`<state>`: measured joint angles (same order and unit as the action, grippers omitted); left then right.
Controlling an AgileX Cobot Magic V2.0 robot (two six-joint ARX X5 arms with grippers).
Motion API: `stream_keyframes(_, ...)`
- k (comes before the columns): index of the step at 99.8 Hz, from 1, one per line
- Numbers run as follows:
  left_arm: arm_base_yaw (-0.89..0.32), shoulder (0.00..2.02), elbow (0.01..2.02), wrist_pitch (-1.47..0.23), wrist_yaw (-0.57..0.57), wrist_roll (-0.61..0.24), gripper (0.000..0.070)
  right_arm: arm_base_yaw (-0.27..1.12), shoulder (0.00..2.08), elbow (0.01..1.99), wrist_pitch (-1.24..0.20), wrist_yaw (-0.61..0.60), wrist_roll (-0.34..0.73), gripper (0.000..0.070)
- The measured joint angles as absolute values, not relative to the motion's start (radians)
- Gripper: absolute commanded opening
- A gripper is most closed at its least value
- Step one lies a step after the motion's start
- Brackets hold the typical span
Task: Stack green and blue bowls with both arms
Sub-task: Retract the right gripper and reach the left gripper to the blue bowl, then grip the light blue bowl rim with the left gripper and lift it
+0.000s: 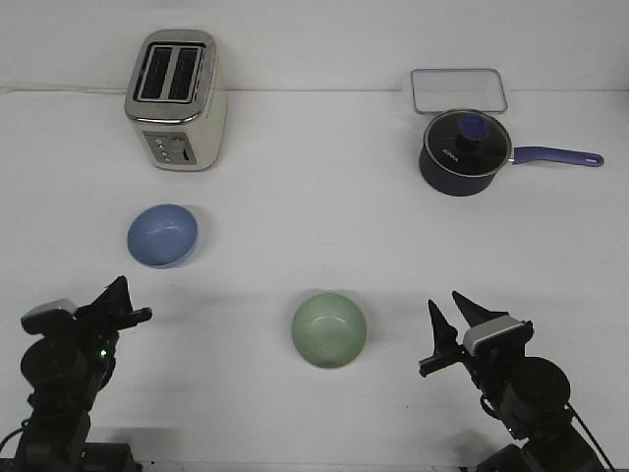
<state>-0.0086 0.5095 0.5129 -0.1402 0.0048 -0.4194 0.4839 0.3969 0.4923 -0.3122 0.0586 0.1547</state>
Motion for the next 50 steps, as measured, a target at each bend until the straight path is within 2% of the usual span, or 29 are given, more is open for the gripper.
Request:
stream_keyframes(5, -0.009, 0.597, 0.565, -0.159, 0.006, -0.396, 0.0023, 0.484, 0.386, 0.489, -0.329, 0.059, 0.164, 0.0279)
stream_keyframes(9, -0.009, 0.669, 0.609, -0.175, 0.006, -0.377, 0.0074, 0.484, 0.381, 0.489, -0.339, 0.058, 0.166, 0.0278)
stream_keyframes(12, -0.009, 0.722, 0.642, -0.189, 0.006, -0.365, 0.015, 0.484, 0.379, 0.489, -0.346, 0.058, 0.167, 0.0279)
stream_keyframes(21, -0.007, 0.864, 0.731, -0.229, 0.006, -0.335, 0.0443, 0.484, 0.377, 0.489, -0.366, 0.058, 0.17, 0.0279)
stream_keyframes(26, -0.007, 0.928, 0.773, -0.242, 0.006, -0.325, 0.0541, 0.484, 0.377, 0.489, -0.368, 0.058, 0.17, 0.0279)
stream_keyframes(50, 0.043, 1.159, 0.888, -0.263, 0.006, -0.308, 0.0546, 0.484, 0.377, 0.489, -0.368, 0.058, 0.173, 0.0279)
